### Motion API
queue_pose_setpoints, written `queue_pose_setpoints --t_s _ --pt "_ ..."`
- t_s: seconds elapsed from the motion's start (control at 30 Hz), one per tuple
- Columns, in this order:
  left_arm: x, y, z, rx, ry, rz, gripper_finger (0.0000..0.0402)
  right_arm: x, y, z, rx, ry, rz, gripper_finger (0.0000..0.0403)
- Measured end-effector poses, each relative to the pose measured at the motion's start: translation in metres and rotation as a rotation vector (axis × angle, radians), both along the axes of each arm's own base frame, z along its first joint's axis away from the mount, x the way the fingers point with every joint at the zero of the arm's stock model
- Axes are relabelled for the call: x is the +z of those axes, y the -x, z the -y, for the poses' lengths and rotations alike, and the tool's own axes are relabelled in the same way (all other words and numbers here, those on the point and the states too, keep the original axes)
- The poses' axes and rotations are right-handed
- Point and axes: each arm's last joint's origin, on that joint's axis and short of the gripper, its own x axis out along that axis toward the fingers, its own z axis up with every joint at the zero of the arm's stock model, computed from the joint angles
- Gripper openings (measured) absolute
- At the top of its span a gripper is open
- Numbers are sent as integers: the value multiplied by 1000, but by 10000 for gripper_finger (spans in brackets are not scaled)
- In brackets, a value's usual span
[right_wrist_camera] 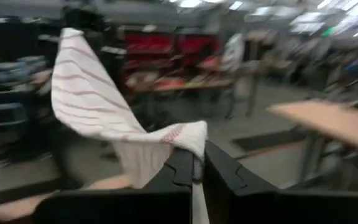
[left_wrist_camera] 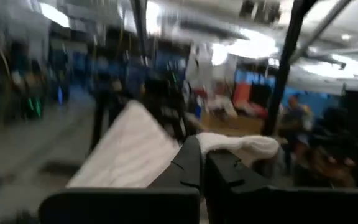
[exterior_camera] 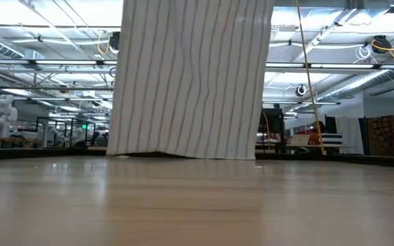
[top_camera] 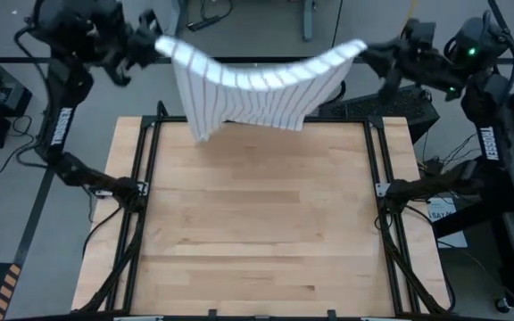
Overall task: Roll towel
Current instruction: Roll the white towel
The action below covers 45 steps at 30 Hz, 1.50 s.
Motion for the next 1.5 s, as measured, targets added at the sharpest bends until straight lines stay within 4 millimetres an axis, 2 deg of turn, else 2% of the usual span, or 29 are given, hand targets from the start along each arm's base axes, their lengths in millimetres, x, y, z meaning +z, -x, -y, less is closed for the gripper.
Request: queue_pose_setpoints --t_s 0.27,0.43,0.57,0.73,0.9,1.2,1.33,1.5 --pt "-36 24 38 -9 29 -288 6 -19 12 -13 81 -169 -153 4" --pt "-58 29 49 45 35 -476 8 -36 18 -18 111 -288 -296 4" --pt "-61 28 48 142 -5 -527 9 -38 22 -20 62 -277 -319 4" --pt "-54 20 39 259 -82 -474 9 -20 23 -14 -116 -70 -213 4" --pt "-51 4 22 315 -127 -434 10 -4 7 2 -192 86 -99 4" --pt "-45 -34 -20 462 -230 -301 10 16 -26 54 -354 322 97 4" --pt "-33 -37 -36 540 -305 -164 10 22 -28 79 -427 391 192 4" --pt "-14 -31 -51 655 -373 27 10 23 -22 109 -446 444 261 4"
